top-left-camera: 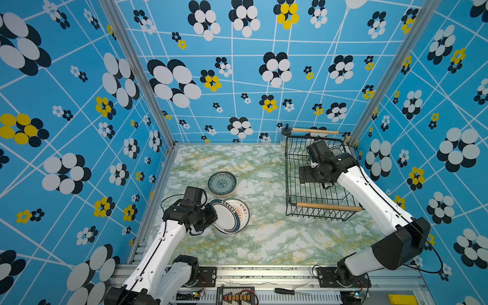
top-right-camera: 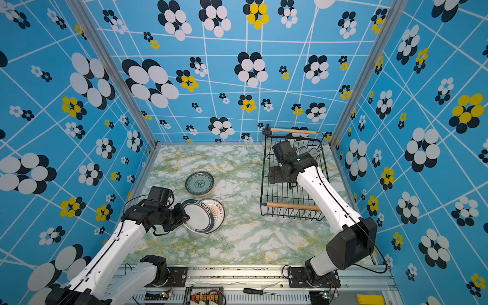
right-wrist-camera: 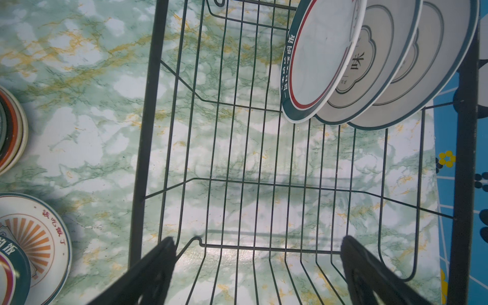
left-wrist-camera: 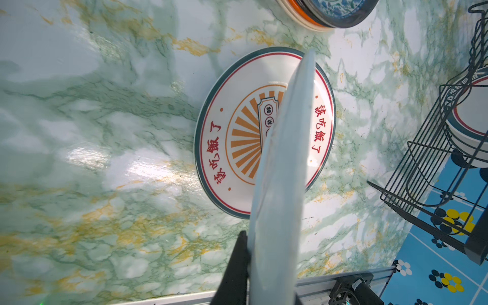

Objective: Unload the plates from the dish rack
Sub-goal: Place the plate on the plate.

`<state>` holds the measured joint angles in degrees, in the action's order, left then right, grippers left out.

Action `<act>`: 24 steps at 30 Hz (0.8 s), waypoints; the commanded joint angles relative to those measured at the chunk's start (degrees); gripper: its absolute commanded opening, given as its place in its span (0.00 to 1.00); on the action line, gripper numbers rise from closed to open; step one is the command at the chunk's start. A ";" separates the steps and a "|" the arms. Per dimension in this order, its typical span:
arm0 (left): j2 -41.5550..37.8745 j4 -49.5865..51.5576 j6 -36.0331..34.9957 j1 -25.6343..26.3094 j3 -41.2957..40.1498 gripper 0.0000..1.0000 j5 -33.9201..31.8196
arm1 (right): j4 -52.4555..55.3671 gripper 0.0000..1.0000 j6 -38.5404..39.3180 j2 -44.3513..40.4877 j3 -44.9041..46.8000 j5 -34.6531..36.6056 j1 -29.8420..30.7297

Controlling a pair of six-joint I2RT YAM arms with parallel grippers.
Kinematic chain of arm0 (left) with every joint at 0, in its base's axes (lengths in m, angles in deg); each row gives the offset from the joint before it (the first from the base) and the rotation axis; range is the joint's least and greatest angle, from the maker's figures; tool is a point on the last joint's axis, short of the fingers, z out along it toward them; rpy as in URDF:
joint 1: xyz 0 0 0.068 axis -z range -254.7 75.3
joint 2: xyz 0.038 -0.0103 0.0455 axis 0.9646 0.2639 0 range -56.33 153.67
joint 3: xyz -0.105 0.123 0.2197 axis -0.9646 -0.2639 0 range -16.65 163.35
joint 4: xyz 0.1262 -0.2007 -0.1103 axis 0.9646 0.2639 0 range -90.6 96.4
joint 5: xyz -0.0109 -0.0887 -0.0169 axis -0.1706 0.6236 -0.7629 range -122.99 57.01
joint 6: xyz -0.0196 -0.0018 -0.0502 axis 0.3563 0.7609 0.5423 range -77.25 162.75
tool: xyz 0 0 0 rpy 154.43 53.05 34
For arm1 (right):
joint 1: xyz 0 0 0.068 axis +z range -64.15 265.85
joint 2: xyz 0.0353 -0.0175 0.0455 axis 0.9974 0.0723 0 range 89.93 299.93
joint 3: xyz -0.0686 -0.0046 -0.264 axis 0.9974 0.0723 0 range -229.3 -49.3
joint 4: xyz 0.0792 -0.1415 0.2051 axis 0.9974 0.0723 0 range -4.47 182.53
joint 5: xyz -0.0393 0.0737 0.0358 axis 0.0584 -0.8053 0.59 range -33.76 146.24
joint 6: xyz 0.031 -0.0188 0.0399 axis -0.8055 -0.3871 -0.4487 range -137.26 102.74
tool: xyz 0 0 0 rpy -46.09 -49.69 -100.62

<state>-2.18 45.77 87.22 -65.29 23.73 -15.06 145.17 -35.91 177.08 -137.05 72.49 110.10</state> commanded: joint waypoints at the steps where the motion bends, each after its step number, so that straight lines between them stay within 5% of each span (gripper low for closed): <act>1: -1.32 -3.20 0.54 0.25 -1.68 0.00 0.18 | 1.01 0.99 -0.51 -1.20 0.90 0.51 0.09; 10: -0.41 -5.80 1.07 0.26 -4.59 0.01 0.48 | 1.10 0.99 -0.95 -0.15 1.33 -0.37 0.09; 24: 1.56 -5.76 0.88 0.25 -6.04 0.24 -2.28 | 0.05 0.99 -0.69 -0.41 2.57 -1.40 0.03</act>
<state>-0.94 39.72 88.23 -65.27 18.42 -16.13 145.13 -36.11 177.08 -135.19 71.99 110.10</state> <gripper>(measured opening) 0.238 0.992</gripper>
